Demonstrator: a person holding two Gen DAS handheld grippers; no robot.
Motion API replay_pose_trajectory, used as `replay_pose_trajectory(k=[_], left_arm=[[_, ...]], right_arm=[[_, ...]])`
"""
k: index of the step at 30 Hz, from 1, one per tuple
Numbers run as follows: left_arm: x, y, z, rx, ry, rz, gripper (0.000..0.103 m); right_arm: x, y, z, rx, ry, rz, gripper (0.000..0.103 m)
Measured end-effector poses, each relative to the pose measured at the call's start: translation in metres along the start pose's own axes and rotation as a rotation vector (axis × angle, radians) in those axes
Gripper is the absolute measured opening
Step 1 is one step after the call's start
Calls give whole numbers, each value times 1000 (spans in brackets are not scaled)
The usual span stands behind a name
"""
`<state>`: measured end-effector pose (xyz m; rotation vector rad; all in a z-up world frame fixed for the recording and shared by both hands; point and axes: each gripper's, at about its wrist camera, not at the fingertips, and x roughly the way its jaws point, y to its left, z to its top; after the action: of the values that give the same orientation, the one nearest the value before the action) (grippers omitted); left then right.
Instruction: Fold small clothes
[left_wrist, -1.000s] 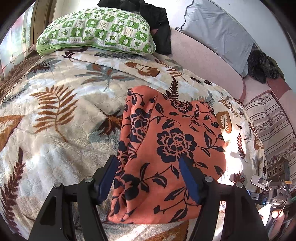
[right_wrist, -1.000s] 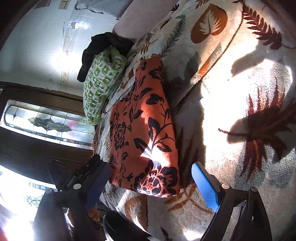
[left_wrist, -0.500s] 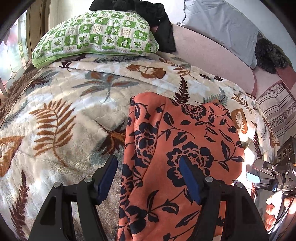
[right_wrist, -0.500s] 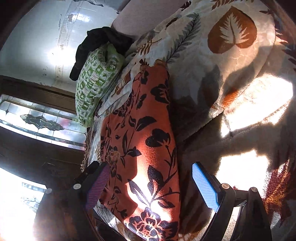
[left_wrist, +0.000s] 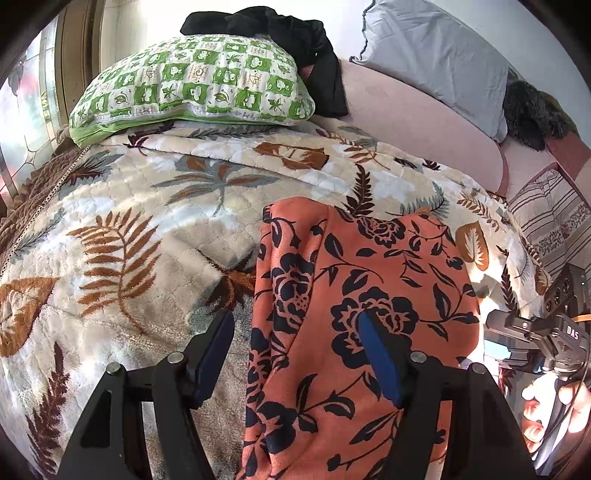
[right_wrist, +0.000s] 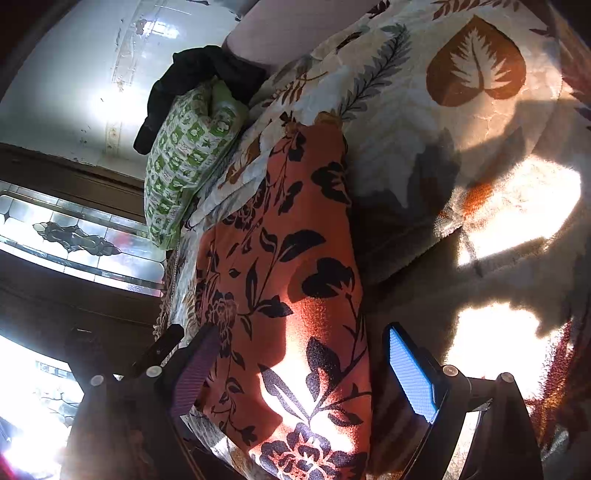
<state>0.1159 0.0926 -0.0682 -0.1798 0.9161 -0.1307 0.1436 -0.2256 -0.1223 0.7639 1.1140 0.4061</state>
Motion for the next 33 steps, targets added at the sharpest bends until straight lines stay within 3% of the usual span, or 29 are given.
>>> replay_pose_trajectory(k=[4, 7, 10, 11, 12, 15, 17, 19, 20, 22, 25, 28, 29, 30, 31, 33], left_arm=[[6, -19, -17, 65, -6, -16, 77], [44, -22, -37, 90, 115, 37, 79], [47, -17, -43, 73, 73, 27, 81], [46, -16, -43, 72, 74, 31, 81], [47, -16, -43, 68, 74, 28, 81], [49, -12, -44, 70, 71, 22, 82], [51, -12, -46, 76, 61, 24, 83], [52, -15, -46, 81, 65, 30, 84], [51, -15, -46, 79, 66, 29, 84], [51, -13, -46, 75, 69, 19, 84], [51, -14, -46, 77, 64, 21, 84], [52, -14, -45, 72, 65, 18, 84], [52, -14, -45, 71, 67, 17, 84], [52, -13, -45, 69, 68, 14, 84], [53, -13, -45, 67, 69, 13, 84], [53, -10, -45, 62, 69, 9, 84]], right_arm=[[4, 2, 13, -10, -31, -8, 91], [16, 2, 30, -19, -46, -20, 91], [42, -3, 45, -25, 8, -42, 89], [46, 3, 48, -53, 14, -15, 56], [48, 12, 50, -85, 34, -27, 37], [39, 54, 45, -258, -22, -143, 34], [41, 77, 33, -411, -68, -250, 34], [66, 62, 32, -427, -17, -359, 37], [69, 42, 37, -329, 9, -324, 53], [51, 17, 46, -135, -25, -189, 70], [34, 5, 60, -11, -51, 1, 82], [37, -8, 82, 68, -91, 66, 84], [51, -16, 91, 98, -37, 55, 78], [68, -22, 97, 112, 36, 13, 57], [77, -16, 99, 99, 58, -26, 22], [64, 22, 93, -56, -25, -107, 22]])
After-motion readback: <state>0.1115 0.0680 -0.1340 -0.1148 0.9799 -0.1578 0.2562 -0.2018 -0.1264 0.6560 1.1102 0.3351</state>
